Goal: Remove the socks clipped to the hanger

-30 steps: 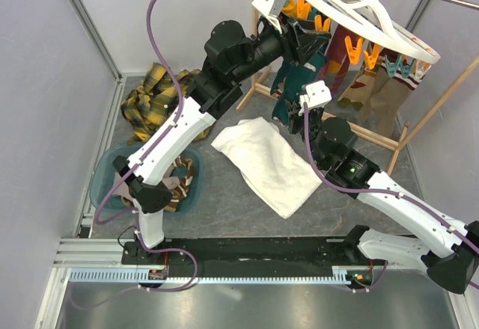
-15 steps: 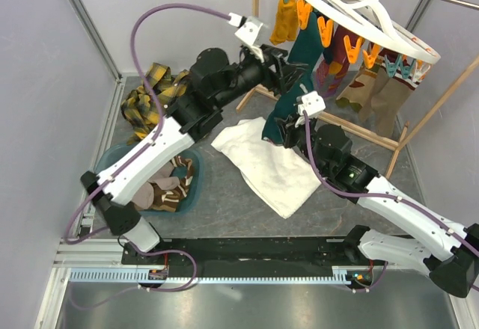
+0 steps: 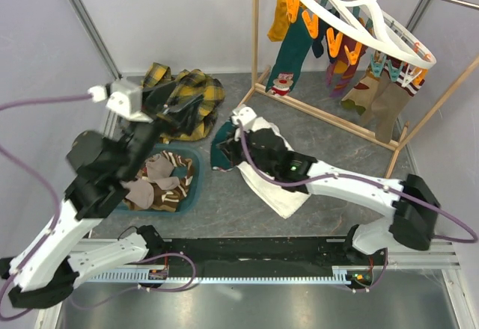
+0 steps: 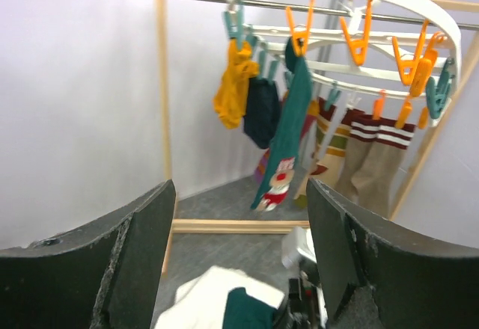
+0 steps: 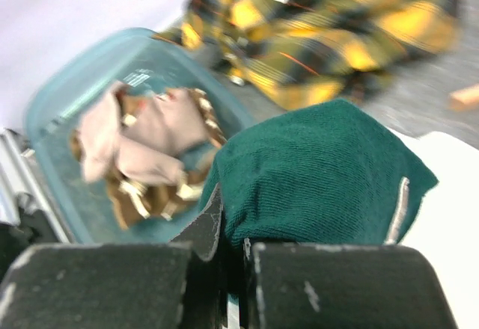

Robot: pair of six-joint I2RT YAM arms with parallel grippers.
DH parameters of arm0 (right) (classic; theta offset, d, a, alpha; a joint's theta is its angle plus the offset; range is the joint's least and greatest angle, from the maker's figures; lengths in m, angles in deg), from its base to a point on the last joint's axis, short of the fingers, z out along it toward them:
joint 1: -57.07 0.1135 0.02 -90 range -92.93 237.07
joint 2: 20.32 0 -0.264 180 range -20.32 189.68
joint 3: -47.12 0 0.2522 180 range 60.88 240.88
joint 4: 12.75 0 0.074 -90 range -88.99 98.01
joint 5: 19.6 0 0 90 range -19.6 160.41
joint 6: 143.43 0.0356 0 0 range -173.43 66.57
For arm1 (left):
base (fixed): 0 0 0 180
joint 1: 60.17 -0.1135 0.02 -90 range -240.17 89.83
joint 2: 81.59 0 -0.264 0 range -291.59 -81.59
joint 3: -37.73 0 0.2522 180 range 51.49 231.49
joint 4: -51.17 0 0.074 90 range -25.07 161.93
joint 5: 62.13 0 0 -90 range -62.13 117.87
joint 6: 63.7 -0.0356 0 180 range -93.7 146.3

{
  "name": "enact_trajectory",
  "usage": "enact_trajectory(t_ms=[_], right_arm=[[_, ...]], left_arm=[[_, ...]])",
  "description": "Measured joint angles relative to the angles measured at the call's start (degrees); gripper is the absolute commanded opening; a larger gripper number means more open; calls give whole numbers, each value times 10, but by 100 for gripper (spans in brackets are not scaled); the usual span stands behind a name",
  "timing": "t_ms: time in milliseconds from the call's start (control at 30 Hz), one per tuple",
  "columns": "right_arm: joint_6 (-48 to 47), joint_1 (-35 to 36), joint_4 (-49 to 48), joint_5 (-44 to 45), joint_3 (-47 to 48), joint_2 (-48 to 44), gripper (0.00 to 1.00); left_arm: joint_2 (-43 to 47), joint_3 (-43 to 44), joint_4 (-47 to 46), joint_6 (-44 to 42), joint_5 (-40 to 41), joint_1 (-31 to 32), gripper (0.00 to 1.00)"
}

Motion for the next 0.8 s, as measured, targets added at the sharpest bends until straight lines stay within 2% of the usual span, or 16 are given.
enact_trajectory(t_ms=[133, 333, 467, 533, 633, 667, 800], right_arm=[[14, 25, -23, -10, 90, 103, 5], [43, 62, -47, -33, 256, 275, 16], [57, 92, -40, -44, 367, 382, 32], [65, 104, -40, -47, 413, 430, 36], [71, 117, -27, -49, 465, 494, 50], [71, 119, -20, -49, 479, 511, 57], [62, 116, 23, -42, 512, 553, 66]], left_arm=[[106, -52, 36, -5, 32, 0, 78], [194, -57, 64, -5, 62, 0, 78], [213, -57, 82, -8, 71, 0, 79], [217, -57, 92, -11, 74, 0, 79], [220, -59, 101, -13, 75, 0, 79], [221, -61, 101, -14, 76, 0, 79], [221, -66, 110, -19, 78, 0, 79]])
